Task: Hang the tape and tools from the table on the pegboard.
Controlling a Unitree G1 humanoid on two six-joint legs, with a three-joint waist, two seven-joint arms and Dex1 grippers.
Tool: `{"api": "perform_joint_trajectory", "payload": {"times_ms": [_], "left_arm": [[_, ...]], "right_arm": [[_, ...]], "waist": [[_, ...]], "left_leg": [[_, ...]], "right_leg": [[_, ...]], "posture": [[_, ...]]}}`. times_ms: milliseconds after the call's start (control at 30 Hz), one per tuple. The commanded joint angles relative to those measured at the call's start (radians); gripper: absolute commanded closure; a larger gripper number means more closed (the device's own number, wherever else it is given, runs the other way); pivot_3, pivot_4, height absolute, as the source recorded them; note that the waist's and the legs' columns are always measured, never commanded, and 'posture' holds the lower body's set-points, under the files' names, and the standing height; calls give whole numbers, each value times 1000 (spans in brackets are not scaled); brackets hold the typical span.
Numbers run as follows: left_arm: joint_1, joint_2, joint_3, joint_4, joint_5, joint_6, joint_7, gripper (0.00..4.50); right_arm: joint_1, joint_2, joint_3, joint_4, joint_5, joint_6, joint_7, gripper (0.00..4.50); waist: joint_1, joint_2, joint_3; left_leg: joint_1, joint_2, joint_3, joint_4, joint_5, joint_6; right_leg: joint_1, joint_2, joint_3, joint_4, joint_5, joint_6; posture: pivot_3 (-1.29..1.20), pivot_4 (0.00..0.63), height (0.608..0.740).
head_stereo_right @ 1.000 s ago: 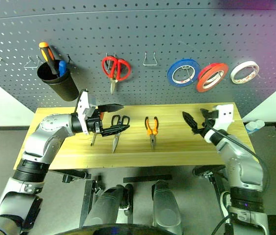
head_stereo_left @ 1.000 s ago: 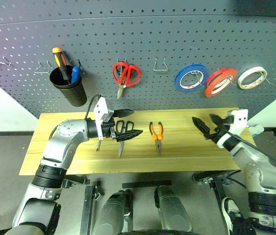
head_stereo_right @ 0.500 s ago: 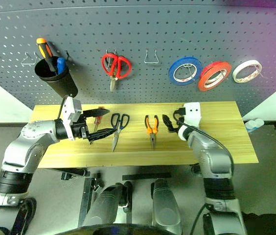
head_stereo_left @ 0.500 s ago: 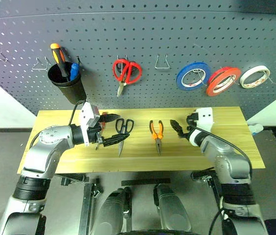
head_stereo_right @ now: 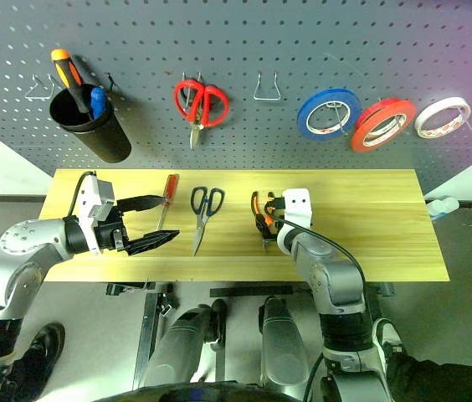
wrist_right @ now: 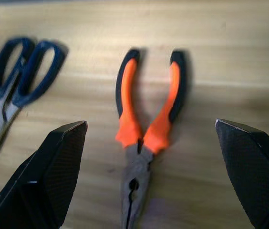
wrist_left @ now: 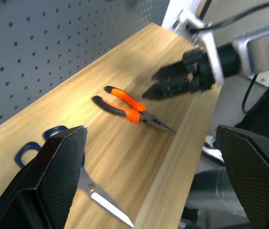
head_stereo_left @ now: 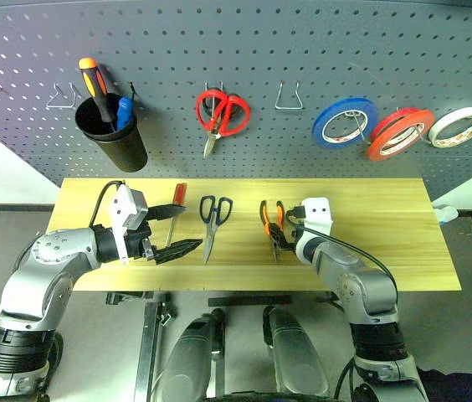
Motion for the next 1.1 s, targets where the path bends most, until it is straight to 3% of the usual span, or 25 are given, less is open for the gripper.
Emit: {"api": "perform_joint_trajectory", "payload": {"times_ms": [33,433,867,1100], "left_arm": [[29,28,45,-58,-30,5,5,0],[71,67,89,-140,-95,54,30,0],[97,79,97,-178,-125,70,50,0],[117,85,111,-195,-138,75,58,0]], "right_arm": [[-10,26,16,-33,-22,5,-17,16],[-100,104,3,28,-55,-1,-49,16],[-91,135,26,-25,-115,148,-106,16],[-108,160,32,-13,-124,138,-94,16]], "waist": [[0,0,4],[1,0,27],[0,2,46],[-1,3,50]], "left_leg": [[0,0,0,0,0,0],[0,0,0,-3,0,0],[-4,0,0,-3,0,0],[-14,0,0,-2,0,-1]], "right_leg": [[0,0,0,0,0,0],[-1,0,-1,-2,0,0],[-4,0,-1,-2,0,0],[-16,0,-1,-1,0,0]], "posture": [[-26,380,718],[-4,397,718],[-7,422,718],[5,429,718]]}}
